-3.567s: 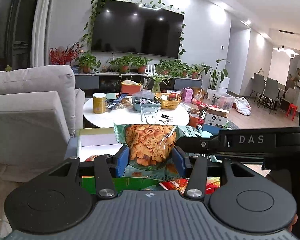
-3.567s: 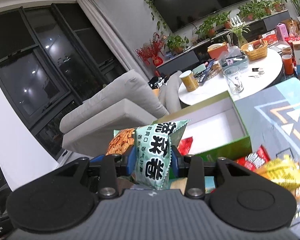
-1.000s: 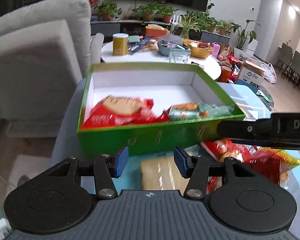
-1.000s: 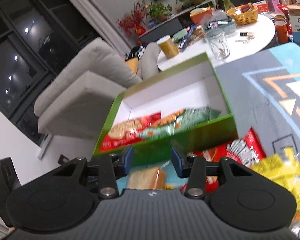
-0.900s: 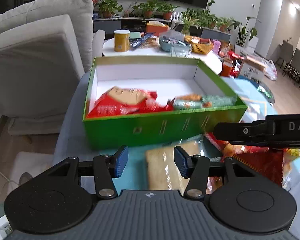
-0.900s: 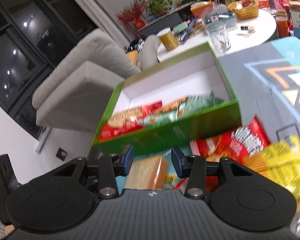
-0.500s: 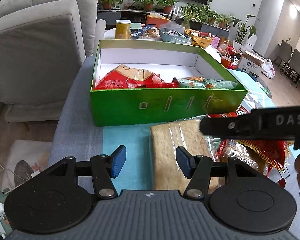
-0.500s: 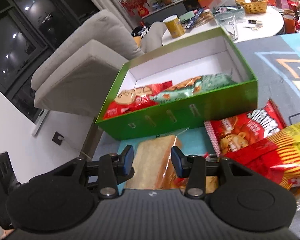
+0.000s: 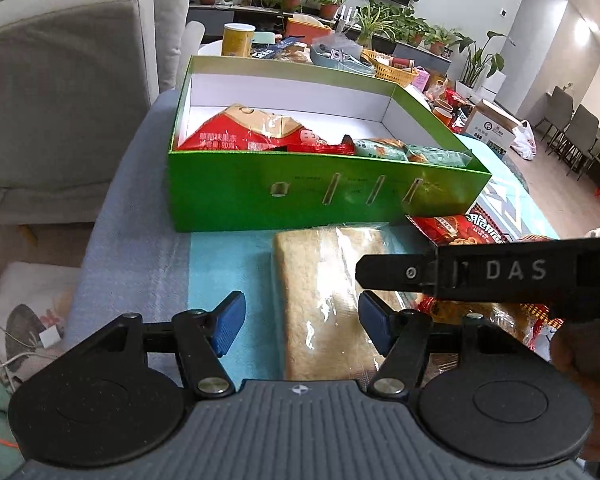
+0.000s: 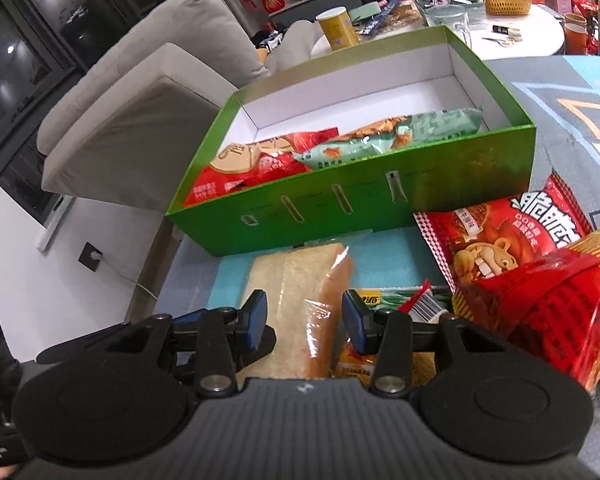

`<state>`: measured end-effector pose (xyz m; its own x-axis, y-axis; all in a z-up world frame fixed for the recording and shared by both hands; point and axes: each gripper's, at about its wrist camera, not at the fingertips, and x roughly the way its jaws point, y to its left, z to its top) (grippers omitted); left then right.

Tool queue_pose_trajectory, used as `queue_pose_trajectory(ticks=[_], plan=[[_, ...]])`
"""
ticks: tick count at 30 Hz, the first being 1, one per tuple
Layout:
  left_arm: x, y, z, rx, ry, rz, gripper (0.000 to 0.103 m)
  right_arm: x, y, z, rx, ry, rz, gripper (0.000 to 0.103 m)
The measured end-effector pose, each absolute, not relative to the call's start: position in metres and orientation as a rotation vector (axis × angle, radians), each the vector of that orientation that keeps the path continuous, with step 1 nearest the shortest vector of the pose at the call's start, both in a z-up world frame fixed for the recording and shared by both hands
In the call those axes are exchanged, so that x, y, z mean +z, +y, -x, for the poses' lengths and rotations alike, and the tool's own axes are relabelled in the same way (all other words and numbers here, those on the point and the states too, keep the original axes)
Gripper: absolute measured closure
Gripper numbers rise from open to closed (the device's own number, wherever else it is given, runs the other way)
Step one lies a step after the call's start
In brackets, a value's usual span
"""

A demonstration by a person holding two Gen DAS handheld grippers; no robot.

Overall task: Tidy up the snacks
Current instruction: 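Reach the right tool to the wrapped bread loaf and grasp it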

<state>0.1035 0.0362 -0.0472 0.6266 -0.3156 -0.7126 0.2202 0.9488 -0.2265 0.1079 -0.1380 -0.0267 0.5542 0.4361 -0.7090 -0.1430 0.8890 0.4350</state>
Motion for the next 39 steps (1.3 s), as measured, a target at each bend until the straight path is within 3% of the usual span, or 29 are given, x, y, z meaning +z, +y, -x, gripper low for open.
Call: queue_pose_trajectory(ticks=[11, 15, 20, 29, 35, 39], plan=[[-0.056, 0.048, -0.107, -0.315, 0.841, 0.175, 0.041, -0.034, -0.131, -0.115, 0.341, 0.922, -0.324, 0.054], [-0.054, 0.049, -0.100, -0.369, 0.816, 0.157, 0.060, -0.034, -0.127, -0.115, 0.371, 0.925, -0.328, 0.053], [-0.050, 0.053, -0.092, -0.364, 0.810, 0.118, 0.061, -0.034, -0.117, -0.111, 0.408, 0.932, -0.321, 0.053], [-0.045, 0.080, -0.071, -0.289, 0.804, 0.112, 0.059, -0.033, -0.111, -0.103, 0.473, 0.950, -0.359, 0.054], [-0.047, 0.076, -0.070, -0.320, 0.815, 0.127, 0.050, -0.035, -0.109, -0.101, 0.421, 0.969, -0.340, 0.043], [-0.054, 0.071, -0.073, -0.332, 0.826, 0.136, 0.046, -0.040, -0.105, -0.100, 0.423, 0.988, -0.337, 0.042]])
